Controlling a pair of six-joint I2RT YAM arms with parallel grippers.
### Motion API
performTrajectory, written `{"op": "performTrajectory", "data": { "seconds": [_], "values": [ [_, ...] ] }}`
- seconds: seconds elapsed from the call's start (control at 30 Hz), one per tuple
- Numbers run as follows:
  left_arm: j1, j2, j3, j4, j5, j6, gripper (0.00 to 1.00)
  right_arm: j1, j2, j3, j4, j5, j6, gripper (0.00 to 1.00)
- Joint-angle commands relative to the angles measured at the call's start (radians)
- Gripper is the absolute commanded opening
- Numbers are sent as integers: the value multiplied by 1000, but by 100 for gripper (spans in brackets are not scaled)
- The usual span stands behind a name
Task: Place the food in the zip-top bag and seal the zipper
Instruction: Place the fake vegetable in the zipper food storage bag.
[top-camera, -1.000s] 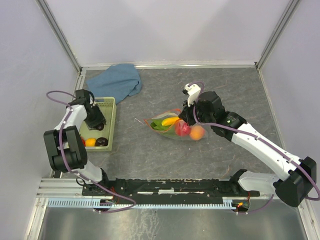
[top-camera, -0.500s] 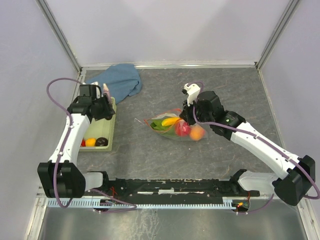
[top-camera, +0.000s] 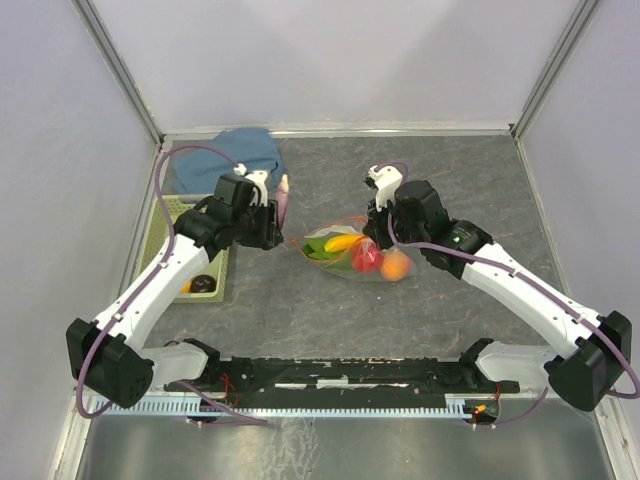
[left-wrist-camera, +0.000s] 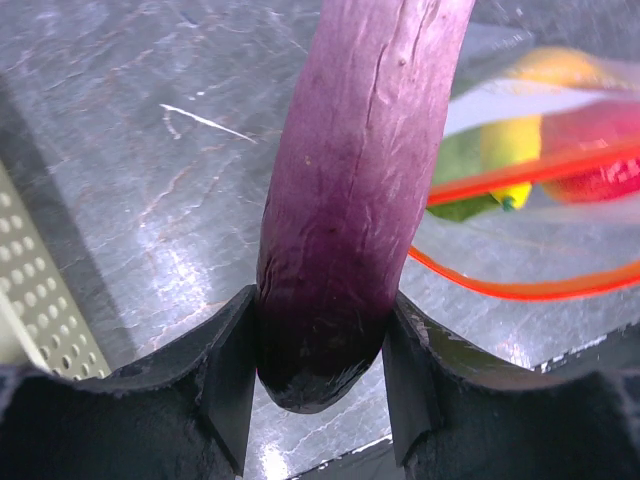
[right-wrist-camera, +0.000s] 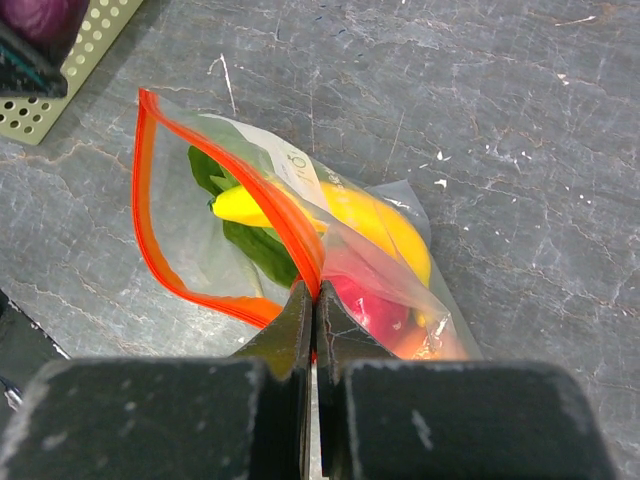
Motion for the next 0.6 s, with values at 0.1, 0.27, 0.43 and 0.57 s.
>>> {"op": "performTrajectory", "data": {
  "seconds": [0.1, 0.27, 0.43, 0.57],
  "values": [
    [-150, -8, 30, 14, 22, 150, 24, 0, -21, 74, -8, 66, -23, 2],
    [-231, -4, 47, -22, -3, 203, 24, -1, -15, 91, -33, 121, -31, 2],
    [-311, 24, 48, -59, 10, 243, 24, -1, -16, 96, -33, 132, -30, 2],
    [-363, 72, 64, -86, -10, 253, 24, 0, -19, 99, -32, 125, -28, 2]
  ]
}}
